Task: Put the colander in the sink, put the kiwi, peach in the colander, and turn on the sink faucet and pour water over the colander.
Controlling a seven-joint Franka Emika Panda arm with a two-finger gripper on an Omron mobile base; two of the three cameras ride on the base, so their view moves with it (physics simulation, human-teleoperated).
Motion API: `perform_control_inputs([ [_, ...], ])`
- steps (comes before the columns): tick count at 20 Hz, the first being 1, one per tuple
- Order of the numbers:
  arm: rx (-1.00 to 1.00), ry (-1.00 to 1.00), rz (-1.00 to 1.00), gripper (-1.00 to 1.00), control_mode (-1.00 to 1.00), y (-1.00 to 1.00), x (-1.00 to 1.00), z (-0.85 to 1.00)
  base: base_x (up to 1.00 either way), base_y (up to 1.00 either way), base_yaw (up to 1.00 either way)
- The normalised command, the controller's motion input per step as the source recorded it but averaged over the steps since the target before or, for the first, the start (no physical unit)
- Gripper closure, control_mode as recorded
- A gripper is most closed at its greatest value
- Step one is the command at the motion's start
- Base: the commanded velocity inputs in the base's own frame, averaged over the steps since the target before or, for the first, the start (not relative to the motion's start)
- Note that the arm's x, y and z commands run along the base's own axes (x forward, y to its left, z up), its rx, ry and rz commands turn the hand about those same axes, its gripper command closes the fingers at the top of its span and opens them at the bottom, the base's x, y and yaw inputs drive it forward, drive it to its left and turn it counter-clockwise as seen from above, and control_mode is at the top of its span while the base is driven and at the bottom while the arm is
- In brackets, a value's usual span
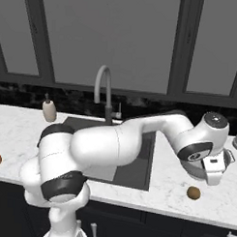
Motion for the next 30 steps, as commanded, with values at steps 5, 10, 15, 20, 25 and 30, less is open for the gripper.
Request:
perform_control_inputs([
  [5, 0.07, 0.06, 0.00, -1.00, -1.00, -0.39, 0.44, -0.40, 0.00, 0.00, 0.00],
  [10, 0.05, 0.07, 0.00, -1.00, -1.00, -0.37, 0.44, -0.38, 0.00, 0.00, 0.00],
  [15, 0.06, 0.04, 0.00, -1.00, -1.00, -0.40, 0.41, -0.31, 0.00, 0.00, 0.00],
  [20, 0.04, 0.01, 0.00, -1.00, -1.00, -0.29, 0.39, -0.33, 0.00, 0.00, 0.00],
  [25, 0.00, 0.00, 0.00, 1.00, -1.00, -0.08, 0.16, -0.42, 0.00, 0.00, 0.00],
  [30, -0.01, 0.00, 0.00, 1.00, -1.00, 0.07, 0.00, -0.56, 0.00, 0.00, 0.00],
])
